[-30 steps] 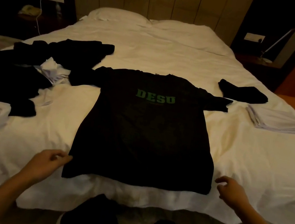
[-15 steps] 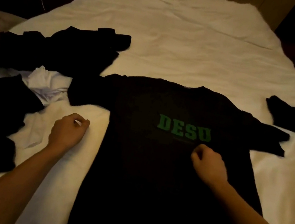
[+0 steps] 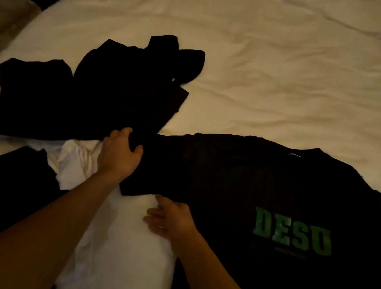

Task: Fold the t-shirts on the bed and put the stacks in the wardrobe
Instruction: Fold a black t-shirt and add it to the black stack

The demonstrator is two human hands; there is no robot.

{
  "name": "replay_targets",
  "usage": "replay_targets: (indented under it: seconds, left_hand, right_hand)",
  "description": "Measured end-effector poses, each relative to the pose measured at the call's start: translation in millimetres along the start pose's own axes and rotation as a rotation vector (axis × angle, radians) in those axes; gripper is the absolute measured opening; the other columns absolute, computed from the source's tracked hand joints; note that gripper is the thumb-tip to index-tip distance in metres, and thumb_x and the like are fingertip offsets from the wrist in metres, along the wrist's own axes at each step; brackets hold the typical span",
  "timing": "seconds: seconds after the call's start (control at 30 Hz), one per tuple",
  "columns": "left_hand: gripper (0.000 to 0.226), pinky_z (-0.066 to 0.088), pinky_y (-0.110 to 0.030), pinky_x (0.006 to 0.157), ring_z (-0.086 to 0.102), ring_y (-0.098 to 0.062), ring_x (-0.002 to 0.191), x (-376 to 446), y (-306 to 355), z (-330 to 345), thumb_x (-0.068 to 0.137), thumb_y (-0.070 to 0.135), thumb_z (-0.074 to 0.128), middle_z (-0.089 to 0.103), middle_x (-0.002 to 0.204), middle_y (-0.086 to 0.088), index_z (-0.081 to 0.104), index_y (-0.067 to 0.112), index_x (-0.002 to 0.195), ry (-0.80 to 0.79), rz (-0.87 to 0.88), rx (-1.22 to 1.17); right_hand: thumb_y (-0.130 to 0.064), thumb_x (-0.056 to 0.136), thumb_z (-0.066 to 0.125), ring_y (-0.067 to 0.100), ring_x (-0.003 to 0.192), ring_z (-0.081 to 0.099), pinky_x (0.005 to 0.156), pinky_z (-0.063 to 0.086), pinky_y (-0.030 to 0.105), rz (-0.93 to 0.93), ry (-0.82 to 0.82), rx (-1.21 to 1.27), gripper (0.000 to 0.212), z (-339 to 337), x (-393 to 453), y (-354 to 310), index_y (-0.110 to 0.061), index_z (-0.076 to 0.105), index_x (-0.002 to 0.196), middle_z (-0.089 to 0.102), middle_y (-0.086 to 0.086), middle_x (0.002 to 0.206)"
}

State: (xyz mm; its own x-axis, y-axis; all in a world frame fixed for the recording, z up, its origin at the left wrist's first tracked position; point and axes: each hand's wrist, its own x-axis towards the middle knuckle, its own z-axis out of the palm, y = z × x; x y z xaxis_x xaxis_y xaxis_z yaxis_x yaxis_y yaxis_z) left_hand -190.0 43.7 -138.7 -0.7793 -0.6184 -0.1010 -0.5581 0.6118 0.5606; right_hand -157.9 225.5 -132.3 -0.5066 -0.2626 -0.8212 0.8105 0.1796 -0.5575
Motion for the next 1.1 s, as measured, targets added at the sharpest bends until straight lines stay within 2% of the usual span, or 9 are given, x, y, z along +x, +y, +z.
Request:
replay_targets:
  seconds: [0.13, 0.2, 0.3, 0.47, 0.53, 0.67, 0.9, 1.03, 1.1]
  left_hand:
    - [0.056, 0.048, -0.048, 0.095, 0.050, -0.039, 0.123, 33, -14, 3, 0.093, 0.034, 0.064, 0.055, 0.132, -0.016, 0.045, 0.016, 0.142, -0.230, -0.004, 0.143]
    - [0.040, 0.051, -0.042, 0.086, 0.060, -0.036, 0.109, 45, -22, 0, 0.090, 0.032, 0.070, 0.063, 0.108, -0.010, 0.057, 0.014, 0.123, -0.286, -0.049, 0.077]
    - [0.021, 0.049, -0.037, 0.082, 0.062, -0.031, 0.099, 57, -22, -10, 0.086, 0.022, 0.074, 0.058, 0.093, -0.004, 0.057, 0.016, 0.097, -0.331, -0.062, 0.013]
    - [0.017, 0.048, -0.025, 0.071, 0.059, -0.015, 0.086, 42, -11, -23, 0.097, 0.003, 0.054, 0.060, 0.101, -0.003, 0.057, 0.009, 0.112, -0.130, -0.287, -0.518]
    - [0.017, 0.047, -0.026, 0.069, 0.060, -0.019, 0.086, 36, -13, -27, 0.098, 0.002, 0.050, 0.062, 0.095, -0.001, 0.059, 0.012, 0.109, -0.140, -0.324, -0.562]
    - [0.024, 0.047, -0.041, 0.085, 0.059, -0.039, 0.106, 31, -26, -29, 0.099, 0.006, 0.052, 0.062, 0.116, -0.023, 0.059, 0.001, 0.121, -0.139, -0.361, -0.475]
    - [0.027, 0.048, -0.046, 0.092, 0.059, -0.036, 0.107, 12, 8, -33, 0.100, 0.010, 0.054, 0.061, 0.117, -0.023, 0.052, 0.001, 0.125, 0.023, -0.369, -0.588]
    - [0.019, 0.043, -0.011, 0.073, 0.057, -0.009, 0.083, 1, 63, -37, 0.096, 0.008, 0.059, 0.061, 0.100, -0.011, 0.056, 0.001, 0.113, 0.070, -0.163, -0.614]
    - [0.013, 0.039, -0.003, 0.067, 0.054, 0.003, 0.070, -9, 101, -32, 0.095, 0.008, 0.060, 0.060, 0.092, -0.003, 0.056, 0.005, 0.107, 0.062, -0.094, -0.657]
  right_hand:
    - [-0.020, 0.093, 0.067, 0.010, 0.050, 0.051, 0.057, 0.050, 0.023, 0.121, 0.066, 0.407, 0.015, 44, 21, -7, -0.011, 0.059, 0.101, 0.058, 0.004, 0.069]
    - [-0.014, 0.094, 0.064, 0.008, 0.048, 0.043, 0.056, 0.045, 0.021, 0.165, 0.095, 0.514, 0.005, 61, 29, -14, -0.014, 0.060, 0.097, 0.051, 0.001, 0.062]
    - [-0.016, 0.094, 0.062, 0.006, 0.056, 0.047, 0.059, 0.046, 0.022, 0.192, 0.149, 0.525, 0.025, 81, 33, -19, -0.014, 0.060, 0.119, 0.055, -0.002, 0.076]
    - [-0.021, 0.092, 0.066, 0.016, 0.098, 0.068, 0.082, 0.054, 0.028, 0.226, 0.064, 0.786, 0.027, 110, 5, -17, -0.022, 0.064, 0.119, 0.072, 0.000, 0.108]
    - [-0.022, 0.093, 0.065, 0.017, 0.098, 0.071, 0.082, 0.052, 0.029, 0.264, 0.069, 0.832, 0.029, 121, -5, -14, -0.021, 0.063, 0.122, 0.073, 0.001, 0.111]
    - [-0.020, 0.096, 0.062, 0.019, 0.095, 0.072, 0.078, 0.053, 0.028, 0.281, 0.088, 0.869, 0.024, 123, -20, -15, -0.018, 0.062, 0.120, 0.074, 0.004, 0.108]
    - [-0.019, 0.095, 0.064, 0.017, 0.084, 0.073, 0.074, 0.056, 0.027, 0.219, 0.268, 0.800, 0.026, 106, -30, -30, -0.010, 0.061, 0.120, 0.073, 0.008, 0.103]
    - [-0.016, 0.099, 0.057, 0.019, 0.082, 0.070, 0.067, 0.052, 0.026, 0.185, 0.367, 0.795, 0.022, 77, -42, -44, -0.005, 0.060, 0.118, 0.070, 0.009, 0.093]
    - [-0.017, 0.098, 0.058, 0.020, 0.081, 0.069, 0.068, 0.053, 0.027, 0.166, 0.377, 0.802, 0.020, 52, -50, -52, -0.007, 0.062, 0.115, 0.067, 0.008, 0.085]
